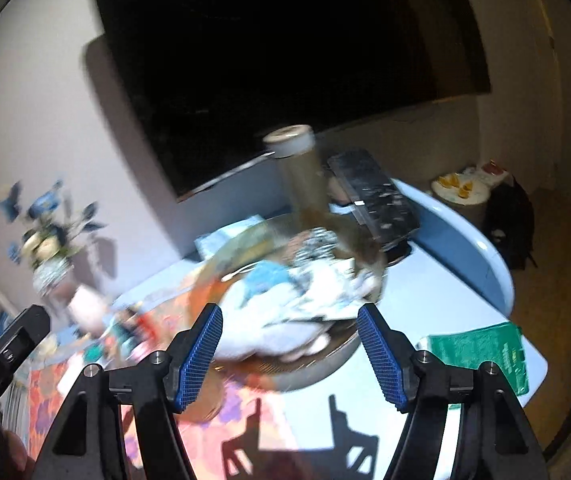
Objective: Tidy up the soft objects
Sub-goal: 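Move both open tools back to the pile, then grasp white knit towel with left tool while right tool grasps translucent bag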
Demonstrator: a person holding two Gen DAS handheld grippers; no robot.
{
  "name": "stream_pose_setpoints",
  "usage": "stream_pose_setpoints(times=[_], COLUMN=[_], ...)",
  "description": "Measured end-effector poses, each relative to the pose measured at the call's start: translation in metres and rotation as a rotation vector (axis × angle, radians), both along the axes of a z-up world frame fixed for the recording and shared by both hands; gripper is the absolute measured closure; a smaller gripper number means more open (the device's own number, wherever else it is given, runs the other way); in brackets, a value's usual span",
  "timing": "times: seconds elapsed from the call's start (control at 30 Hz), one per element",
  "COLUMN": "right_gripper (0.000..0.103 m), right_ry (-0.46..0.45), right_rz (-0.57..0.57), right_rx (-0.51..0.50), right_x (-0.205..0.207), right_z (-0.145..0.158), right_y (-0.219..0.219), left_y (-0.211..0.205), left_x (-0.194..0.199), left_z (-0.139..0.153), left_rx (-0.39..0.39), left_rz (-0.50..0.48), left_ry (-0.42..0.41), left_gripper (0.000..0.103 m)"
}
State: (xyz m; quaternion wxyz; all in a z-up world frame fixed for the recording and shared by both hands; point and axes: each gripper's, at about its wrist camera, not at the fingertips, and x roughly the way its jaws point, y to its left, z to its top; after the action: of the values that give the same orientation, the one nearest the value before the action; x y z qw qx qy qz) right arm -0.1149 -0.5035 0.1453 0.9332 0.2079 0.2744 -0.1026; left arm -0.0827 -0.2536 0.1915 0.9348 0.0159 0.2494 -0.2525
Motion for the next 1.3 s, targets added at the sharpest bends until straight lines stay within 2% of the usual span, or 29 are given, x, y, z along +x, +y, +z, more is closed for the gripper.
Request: stream_pose_setpoints(times=[0.2,0.37,0.47,0.63,0.73,0.9,1.0,1.2,1.3], right_gripper=[0.035,0.035,0.034,0.035,0.035,0.034,0.034,0.033,0.025], right_ry=[0.003,0.026,0.059,0.120,0.159,0.202,0.201,0.193,0.192], right_rz=[0.160,0.304,0.384,0.510,0.567,0.620,0.631,0.625,0.624], right_rx=[-0.058,-0.093,-0.113,-0.114,-0.107,-0.096,-0.072,-0.011,0.026], right_x=[-0.008,0.005,0.018,0.046,0.066,0.098,0.112,0.137,0.148], right_z=[0.005,-0.001,-0.011,-0.032,-0.046,-0.073,-0.087,-0.108,-0.116], right_y=[0.074,0.135,0.172,0.229,0.260,0.295,0.303,0.306,0.307], left_y=[0.088,0.169,0.220,0.269,0.285,0.297,0.294,0.283,0.282], left_x=[-0.010,-0.004,-0.001,0.022,0.040,0.075,0.096,0.139,0.162], left_z=[-0.003,-0.003,0.000,-0.015,-0.033,-0.077,-0.098,-0.124,-0.139], left_rx=[-0.023,-0.053,-0.044,0.008,0.030,0.042,0.033,0.027,0.016], left_rz=[0.155,0.296,0.390,0.472,0.477,0.407,0.370,0.327,0.312], left_ry=[0.012,0.024,-0.014,0.019,0.053,0.157,0.227,0.306,0.357], left_gripper=[0.024,0.024,0.024,0.024,0.024,0.024,0.024,0.024,0.024])
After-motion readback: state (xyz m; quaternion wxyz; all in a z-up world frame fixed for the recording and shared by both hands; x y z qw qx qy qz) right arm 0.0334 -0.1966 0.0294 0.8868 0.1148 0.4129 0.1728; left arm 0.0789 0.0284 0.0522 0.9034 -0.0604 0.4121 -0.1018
